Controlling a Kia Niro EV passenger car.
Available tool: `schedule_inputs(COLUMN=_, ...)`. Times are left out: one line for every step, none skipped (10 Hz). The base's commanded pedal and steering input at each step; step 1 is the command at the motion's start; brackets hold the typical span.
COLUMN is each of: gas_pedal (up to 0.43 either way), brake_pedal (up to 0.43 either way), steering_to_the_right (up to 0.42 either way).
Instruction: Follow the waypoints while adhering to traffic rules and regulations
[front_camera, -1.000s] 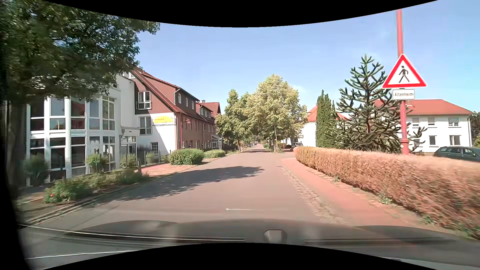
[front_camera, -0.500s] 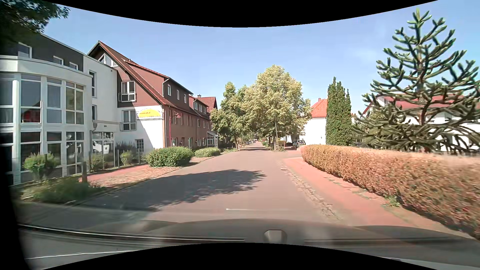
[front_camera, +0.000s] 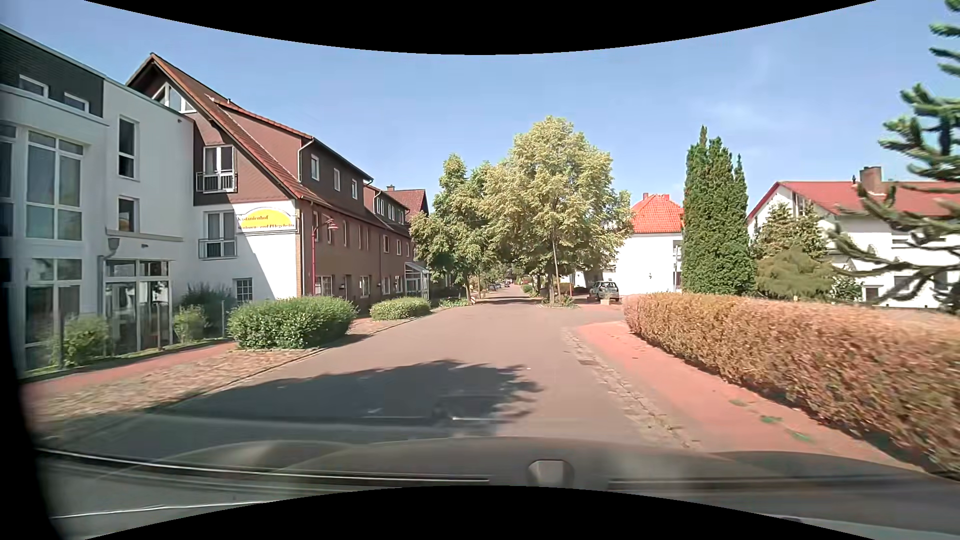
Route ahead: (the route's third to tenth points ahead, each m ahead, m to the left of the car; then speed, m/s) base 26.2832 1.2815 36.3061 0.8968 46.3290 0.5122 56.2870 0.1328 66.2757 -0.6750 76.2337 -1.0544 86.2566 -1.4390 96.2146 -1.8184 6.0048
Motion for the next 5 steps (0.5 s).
schedule_inputs(gas_pedal=0.0, brake_pedal=0.061, steering_to_the_right=0.015)
schedule_inputs(gas_pedal=0.0, brake_pedal=0.091, steering_to_the_right=0.02)
schedule_inputs(gas_pedal=0.0, brake_pedal=0.116, steering_to_the_right=0.02)
schedule_inputs(gas_pedal=0.0, brake_pedal=0.146, steering_to_the_right=0.018)
schedule_inputs(gas_pedal=0.0, brake_pedal=0.183, steering_to_the_right=0.012)
